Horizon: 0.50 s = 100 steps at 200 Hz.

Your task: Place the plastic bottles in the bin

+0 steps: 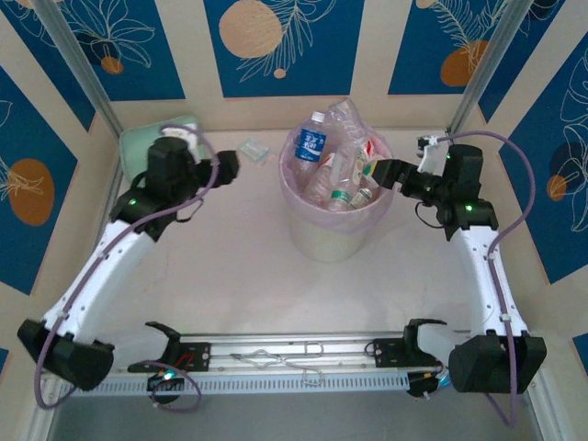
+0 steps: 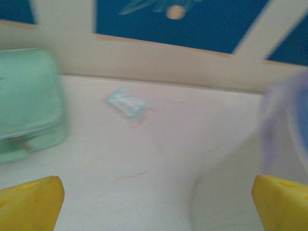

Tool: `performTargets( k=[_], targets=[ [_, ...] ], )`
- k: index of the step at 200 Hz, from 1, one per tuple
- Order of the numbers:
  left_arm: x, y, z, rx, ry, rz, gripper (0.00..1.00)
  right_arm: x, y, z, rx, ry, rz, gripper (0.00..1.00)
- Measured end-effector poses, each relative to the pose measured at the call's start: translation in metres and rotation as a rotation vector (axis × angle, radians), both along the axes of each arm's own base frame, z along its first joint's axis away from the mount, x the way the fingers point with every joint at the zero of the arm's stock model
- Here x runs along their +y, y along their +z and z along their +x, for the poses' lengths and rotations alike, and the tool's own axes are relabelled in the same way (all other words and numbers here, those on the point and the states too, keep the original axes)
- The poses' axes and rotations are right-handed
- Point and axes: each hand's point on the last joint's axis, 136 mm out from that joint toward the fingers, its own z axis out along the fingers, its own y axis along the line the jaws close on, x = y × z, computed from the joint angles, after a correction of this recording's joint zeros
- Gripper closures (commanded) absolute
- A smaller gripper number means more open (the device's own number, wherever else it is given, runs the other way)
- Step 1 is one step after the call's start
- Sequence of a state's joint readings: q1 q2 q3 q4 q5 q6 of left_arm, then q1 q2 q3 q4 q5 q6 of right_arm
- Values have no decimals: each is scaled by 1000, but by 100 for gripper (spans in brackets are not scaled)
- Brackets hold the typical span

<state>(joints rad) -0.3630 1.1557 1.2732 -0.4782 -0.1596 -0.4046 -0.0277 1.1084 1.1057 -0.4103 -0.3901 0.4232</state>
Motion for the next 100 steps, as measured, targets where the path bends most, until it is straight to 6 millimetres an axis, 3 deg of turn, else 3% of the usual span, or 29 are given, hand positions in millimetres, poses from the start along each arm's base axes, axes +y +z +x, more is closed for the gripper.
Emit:
performTargets(
  k=[26,44,73,100],
  targets=[
    [70,-38,-15,65,195,-11,1,18,1,0,-1,34,18,21],
    [104,-66,-27,113,300,-18,1,36,1,-2,4,75,35,22],
    [143,-101,-44,174,434,-35,1,74,-1,-2,12,159,64,22],
    [166,-127,-52,219,522,-53,1,120,-13,-4,44,251,83,22]
  ],
)
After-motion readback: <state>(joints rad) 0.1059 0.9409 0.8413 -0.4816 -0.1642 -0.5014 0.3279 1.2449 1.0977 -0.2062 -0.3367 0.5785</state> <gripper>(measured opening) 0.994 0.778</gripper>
